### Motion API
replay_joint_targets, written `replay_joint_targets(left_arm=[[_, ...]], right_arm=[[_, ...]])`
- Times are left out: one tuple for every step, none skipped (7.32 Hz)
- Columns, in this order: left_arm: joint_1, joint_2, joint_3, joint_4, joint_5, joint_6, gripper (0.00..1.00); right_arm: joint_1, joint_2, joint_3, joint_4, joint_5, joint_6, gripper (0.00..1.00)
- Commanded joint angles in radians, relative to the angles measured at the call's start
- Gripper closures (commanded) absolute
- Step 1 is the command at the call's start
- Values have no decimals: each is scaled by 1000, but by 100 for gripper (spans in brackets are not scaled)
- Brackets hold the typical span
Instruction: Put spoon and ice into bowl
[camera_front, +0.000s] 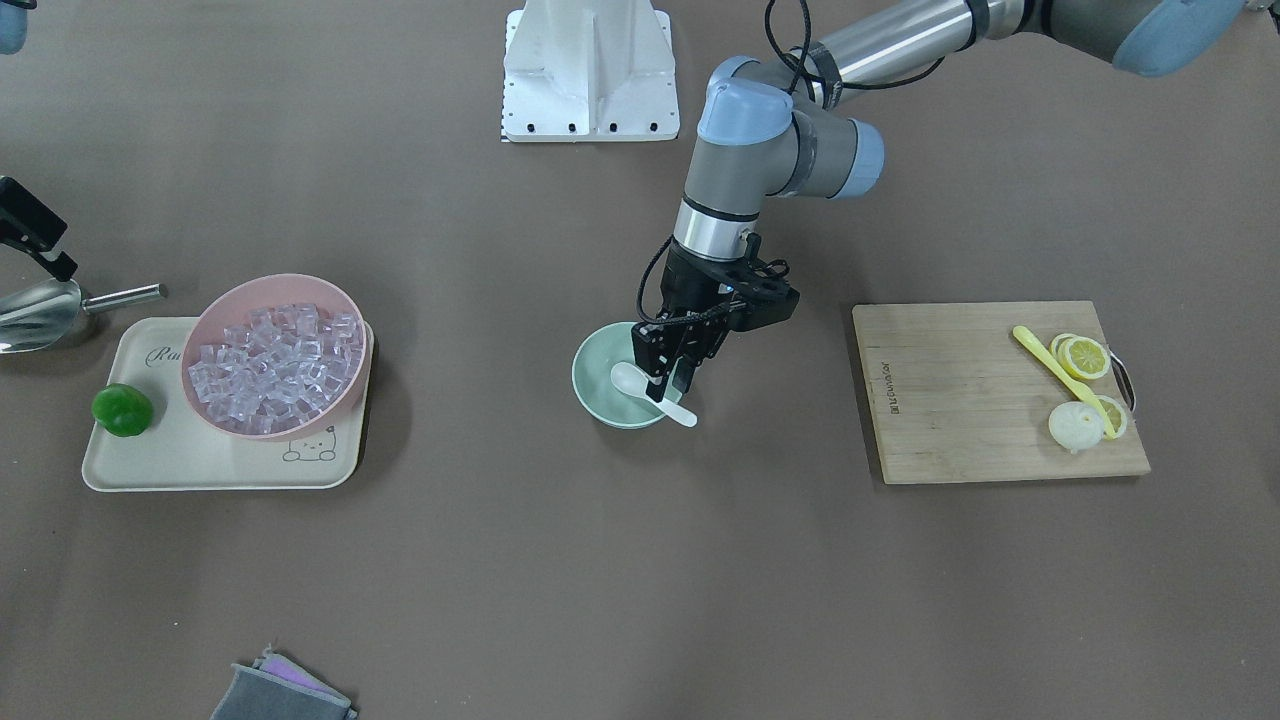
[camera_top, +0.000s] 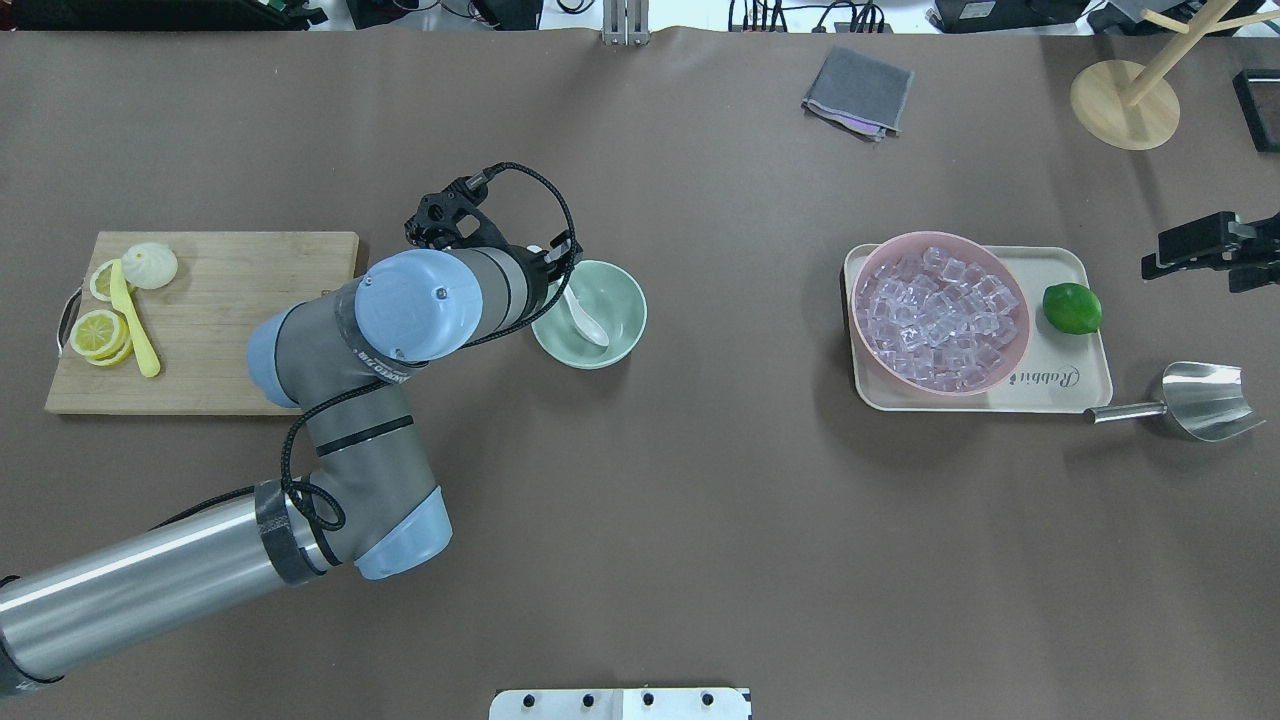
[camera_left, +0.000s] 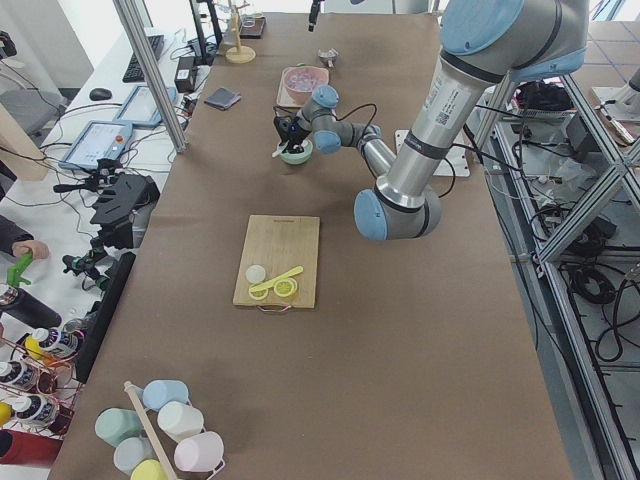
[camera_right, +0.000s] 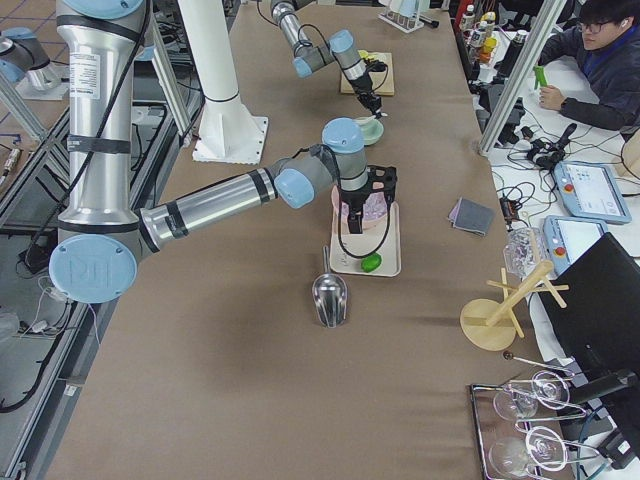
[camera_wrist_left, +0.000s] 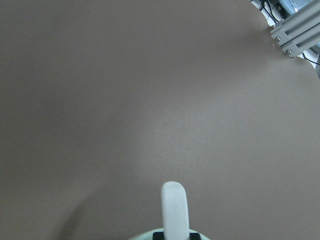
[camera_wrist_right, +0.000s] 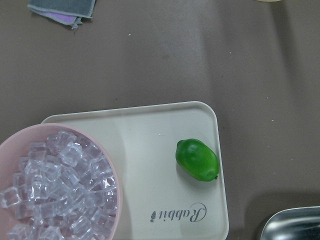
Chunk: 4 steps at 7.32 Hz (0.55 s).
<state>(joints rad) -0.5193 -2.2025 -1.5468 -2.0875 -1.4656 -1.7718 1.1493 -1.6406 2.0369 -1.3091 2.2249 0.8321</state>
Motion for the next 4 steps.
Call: replay_joint_targets(left_arm=[[12, 64, -164, 144, -1, 221, 2], [10, 72, -305, 370, -95, 367, 2], [-7, 98, -400, 486, -126, 503, 2], [-66, 154, -426, 494, -174, 661, 2]], right_arm=[[-51, 7, 67, -110, -62, 10, 0], [-66, 57, 110, -239, -91, 10, 0], [-101, 140, 112, -339, -129, 13, 0], [-174, 210, 103, -382, -196, 88, 0]])
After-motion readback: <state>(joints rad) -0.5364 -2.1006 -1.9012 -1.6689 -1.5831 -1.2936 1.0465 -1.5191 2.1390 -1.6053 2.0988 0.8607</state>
